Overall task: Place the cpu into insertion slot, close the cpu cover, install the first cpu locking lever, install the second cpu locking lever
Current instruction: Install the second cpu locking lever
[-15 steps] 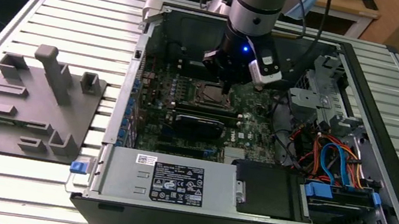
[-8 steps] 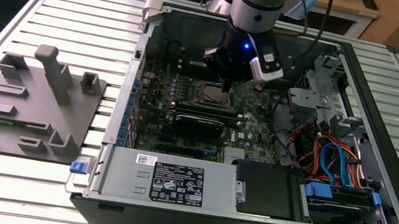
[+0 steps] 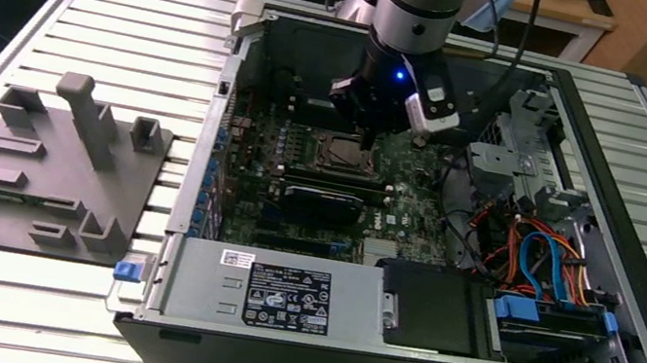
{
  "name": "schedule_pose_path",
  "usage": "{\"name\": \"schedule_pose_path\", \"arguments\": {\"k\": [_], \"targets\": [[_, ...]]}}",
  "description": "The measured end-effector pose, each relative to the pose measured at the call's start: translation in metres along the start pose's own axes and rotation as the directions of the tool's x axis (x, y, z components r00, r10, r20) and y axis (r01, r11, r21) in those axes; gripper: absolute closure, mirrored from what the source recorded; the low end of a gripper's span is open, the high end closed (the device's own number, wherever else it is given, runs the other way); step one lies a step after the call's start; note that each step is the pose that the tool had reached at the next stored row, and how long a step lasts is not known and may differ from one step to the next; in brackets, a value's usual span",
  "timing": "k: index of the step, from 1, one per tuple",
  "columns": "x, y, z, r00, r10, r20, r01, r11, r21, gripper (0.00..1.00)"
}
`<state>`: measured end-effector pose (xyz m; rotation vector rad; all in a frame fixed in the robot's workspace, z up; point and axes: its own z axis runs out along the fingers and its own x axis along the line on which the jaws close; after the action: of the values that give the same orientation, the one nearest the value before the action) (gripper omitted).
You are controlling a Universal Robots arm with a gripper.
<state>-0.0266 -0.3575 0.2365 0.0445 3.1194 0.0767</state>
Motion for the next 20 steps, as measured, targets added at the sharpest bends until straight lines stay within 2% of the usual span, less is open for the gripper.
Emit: {"name": "schedule_pose_path", "arguments": {"k": [10,14,16,19,20], "targets": [[0.0010,0.0000,0.0001,1.0000,0.000,0.0000,0.000,1.0000,0.0000,0.90],[0.0009,-0.0031,0.0000,1.0000,0.001,-0.0002,-0.001,1.0000,-0.0054,0.90],[0.0009,-0.0055,-0.0001,1.0000,0.001,-0.0007,-0.001,0.9998,-0.0178,0.90],[0.0007,-0.0100,-0.0003,1.0000,0.002,-0.0021,-0.002,0.9989,-0.0478,0.90],[0.0007,-0.0116,-0.0004,1.0000,0.002,-0.0025,-0.002,0.9985,-0.0549,0.90]]}}
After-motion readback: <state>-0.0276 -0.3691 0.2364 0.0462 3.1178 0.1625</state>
